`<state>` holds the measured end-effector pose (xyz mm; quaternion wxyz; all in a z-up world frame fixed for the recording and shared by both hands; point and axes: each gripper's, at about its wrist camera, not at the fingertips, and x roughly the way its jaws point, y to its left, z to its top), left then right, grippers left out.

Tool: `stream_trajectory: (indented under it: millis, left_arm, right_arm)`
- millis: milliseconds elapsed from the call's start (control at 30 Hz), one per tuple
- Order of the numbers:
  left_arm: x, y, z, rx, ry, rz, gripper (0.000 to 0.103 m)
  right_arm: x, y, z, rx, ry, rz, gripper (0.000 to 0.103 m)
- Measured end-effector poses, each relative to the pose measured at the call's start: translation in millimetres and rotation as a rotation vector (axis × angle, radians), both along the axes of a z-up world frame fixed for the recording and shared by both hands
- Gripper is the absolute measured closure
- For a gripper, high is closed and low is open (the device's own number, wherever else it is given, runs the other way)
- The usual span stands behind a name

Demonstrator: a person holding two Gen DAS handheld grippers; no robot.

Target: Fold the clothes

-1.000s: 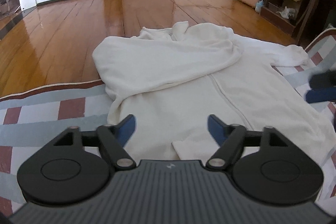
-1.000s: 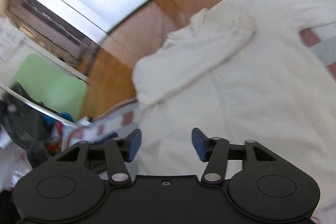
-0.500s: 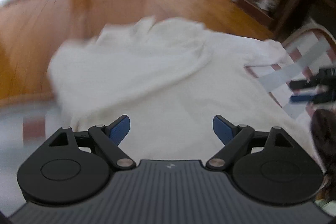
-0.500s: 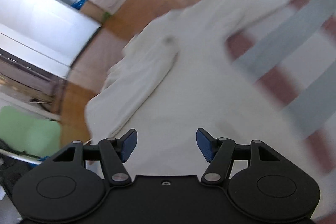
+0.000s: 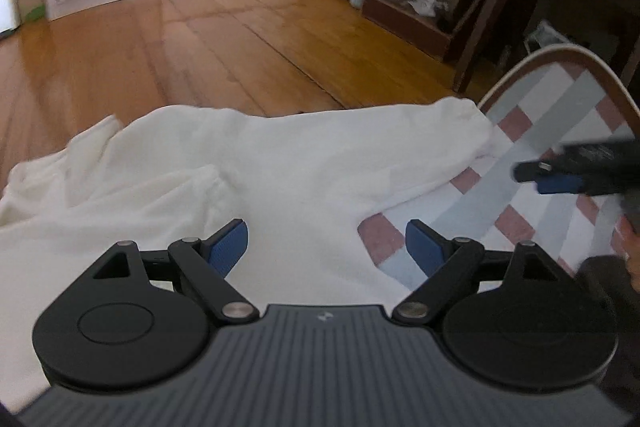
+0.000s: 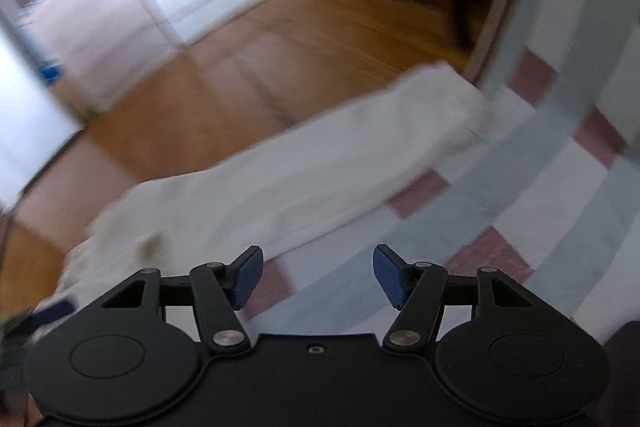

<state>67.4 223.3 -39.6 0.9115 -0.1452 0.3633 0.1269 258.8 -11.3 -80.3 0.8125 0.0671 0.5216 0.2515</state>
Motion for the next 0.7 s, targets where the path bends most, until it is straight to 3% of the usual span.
stream_trajectory:
  millis: [100, 167, 233, 367, 400, 467, 500, 567, 633, 700]
  left_arm:
    - [24.3, 5.7, -15.8, 0.021, 0.034, -0.030, 0.017]
    - [38.9, 5.4, -27.7, 0.038, 0.055, -0.061, 0.017]
    - [50.1, -0.8, -40.2, 0.063, 0.049, -0.118, 0.017]
    - [87.3, -4.1, -71.4, 0.044, 0.126, -0.164, 0.017]
    - [96.9, -0.8, -78.7, 0.016, 0.160, -0.156, 0.020]
    - [111.9, 11.1, -91.0, -0.064, 0.227, -0.110, 0.040]
    - [115.4, 13.3, -93.6, -0.060, 0.233, -0.103, 0.048]
    - [118.6, 11.6, -96.1, -0.031, 0.236, -0.123, 0.049]
    - [118.9, 7.2, -97.1, 0.023, 0.241, -0.149, 0.059]
    - [116.0, 7.8, -97.3, 0.042, 0.232, -0.160, 0.060]
  right_arm:
    - [26.4, -1.0, -24.5, 0.049, 0.134, -0.112, 0.039]
    - [38.0, -0.1, -33.2, 0.034, 0.126, -0.136, 0.046]
    - [44.9, 0.2, -38.2, 0.048, 0.099, -0.114, 0.046]
    - [66.4, -3.4, -56.0, 0.173, 0.081, -0.086, 0.046]
    - [70.5, -6.0, -61.3, 0.189, 0.080, -0.105, 0.046]
    - [77.7, -11.5, -71.4, 0.210, 0.072, -0.151, 0.044]
    - [81.3, -14.6, -76.3, 0.209, 0.079, -0.179, 0.044]
    - [88.5, -20.7, -85.9, 0.201, 0.098, -0.236, 0.044]
    - [95.7, -25.3, -93.3, 0.187, 0.112, -0.284, 0.044]
    - [102.4, -26.0, -97.1, 0.164, 0.117, -0.311, 0.044]
